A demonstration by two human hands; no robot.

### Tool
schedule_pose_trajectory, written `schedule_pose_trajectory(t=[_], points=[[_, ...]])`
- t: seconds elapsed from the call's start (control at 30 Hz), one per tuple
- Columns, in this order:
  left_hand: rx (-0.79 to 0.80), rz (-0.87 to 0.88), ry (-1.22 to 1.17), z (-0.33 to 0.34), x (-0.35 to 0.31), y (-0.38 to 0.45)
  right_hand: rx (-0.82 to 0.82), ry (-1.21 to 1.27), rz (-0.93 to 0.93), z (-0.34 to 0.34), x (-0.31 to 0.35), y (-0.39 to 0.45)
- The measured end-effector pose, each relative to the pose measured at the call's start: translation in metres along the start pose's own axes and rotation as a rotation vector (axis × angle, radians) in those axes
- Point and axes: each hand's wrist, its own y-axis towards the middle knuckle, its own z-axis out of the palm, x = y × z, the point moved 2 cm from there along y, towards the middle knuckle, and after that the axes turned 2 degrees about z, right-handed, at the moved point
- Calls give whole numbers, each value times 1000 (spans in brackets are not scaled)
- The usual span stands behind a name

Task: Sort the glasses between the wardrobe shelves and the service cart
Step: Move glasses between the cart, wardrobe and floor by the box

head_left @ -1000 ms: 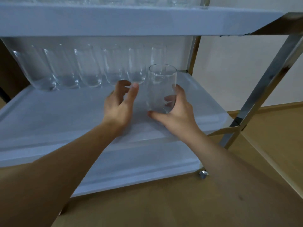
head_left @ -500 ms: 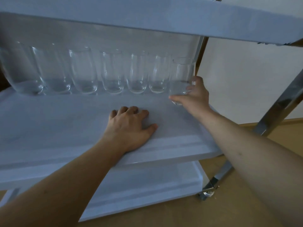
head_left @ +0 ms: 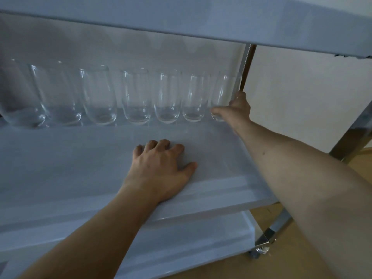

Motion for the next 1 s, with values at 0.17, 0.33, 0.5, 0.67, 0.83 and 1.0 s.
schedule_pose_trajectory(t=[0.17, 0.33, 0.5, 0.67, 0.83, 1.0], points=[[2, -13, -15, -1, 0, 1, 76, -10, 28, 6, -8, 3], [7, -28, -24, -1, 0, 3, 145, -112, 107, -2, -12, -8], [21, -39, -44, -3, 0, 2, 140, -229, 133, -23, -23, -36], [45, -39, -26, -7, -3, 1, 306, -576, -128, -42, -20, -84], [102, -53, 24, -15, -8, 0, 403, -769, -303, -63, -13, -134], [197, -121, -45, -34, -44, -11, 497, -748, -304, -105, 8, -173]])
